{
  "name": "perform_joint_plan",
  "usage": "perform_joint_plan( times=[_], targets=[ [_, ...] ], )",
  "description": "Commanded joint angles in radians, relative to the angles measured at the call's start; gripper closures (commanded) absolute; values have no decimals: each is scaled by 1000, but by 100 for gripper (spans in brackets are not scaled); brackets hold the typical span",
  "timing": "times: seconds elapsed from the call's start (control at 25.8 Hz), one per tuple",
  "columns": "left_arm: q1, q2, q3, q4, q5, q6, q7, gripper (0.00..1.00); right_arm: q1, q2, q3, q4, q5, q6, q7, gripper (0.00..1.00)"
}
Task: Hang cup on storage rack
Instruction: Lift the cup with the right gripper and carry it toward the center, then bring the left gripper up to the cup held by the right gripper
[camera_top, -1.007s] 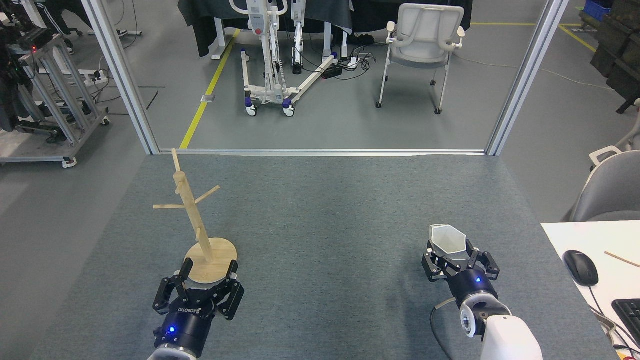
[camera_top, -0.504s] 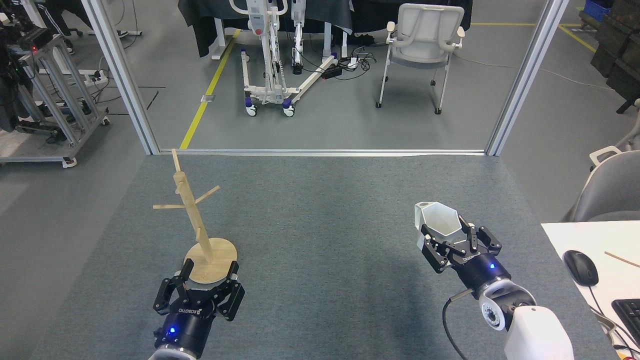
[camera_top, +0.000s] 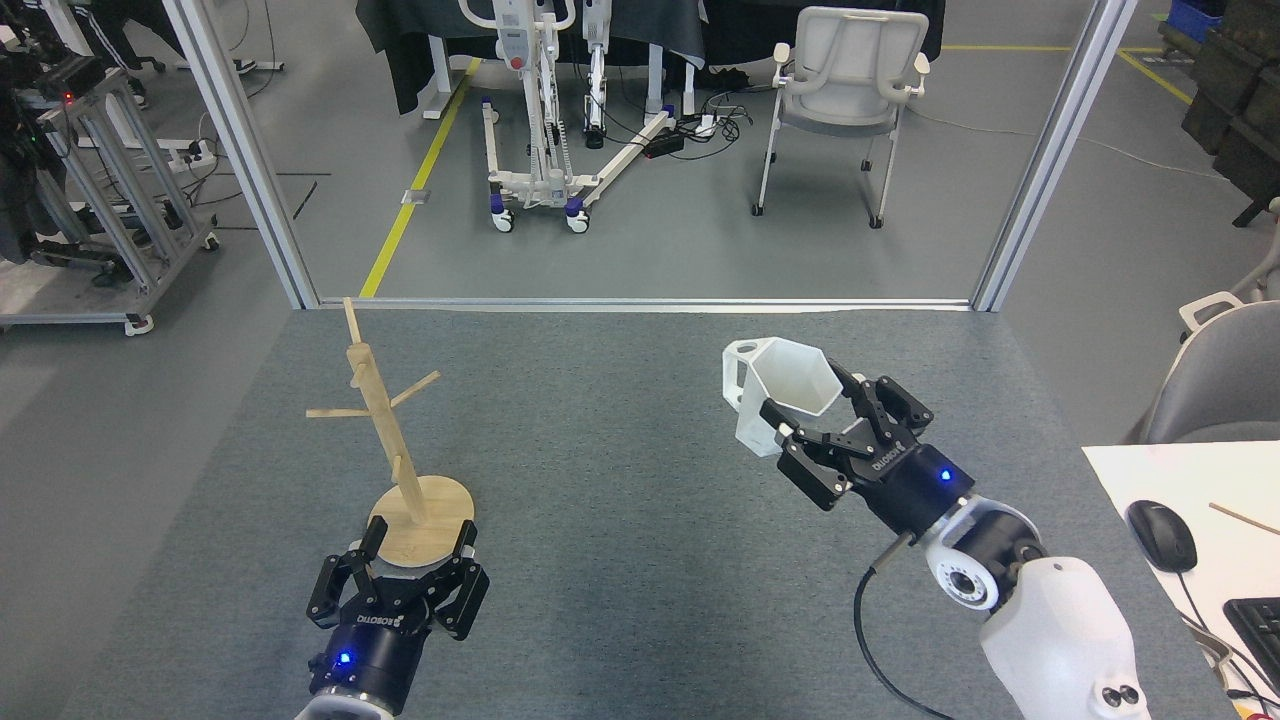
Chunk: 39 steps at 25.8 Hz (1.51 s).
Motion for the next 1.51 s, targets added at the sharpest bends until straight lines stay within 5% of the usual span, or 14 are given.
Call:
perform_joint_plan(
  times=[0.0,0.19,0.58,1.01,1.47],
  targets=[
    [-2,5,-3,-1,0,-5,-4,1,-98,-18,165,-52,-98,193,29,100],
    [3,2,-29,-8,0,-28,-6,1,-174,-94,370,-195,-241,540,31,100],
    [-2,-90,-98,-60,2,-14,-32,2,-307,-104,672,-299,-397,1077,87,100],
    [-164,-219,-228,73,-14,41,-122,2,-330,-45,757,-299,-431,1213,118,100],
    [-356,-253,-262,213,-17,48,-176,2,-342,-21,758,-299,-431,1217,119,100]
  ],
)
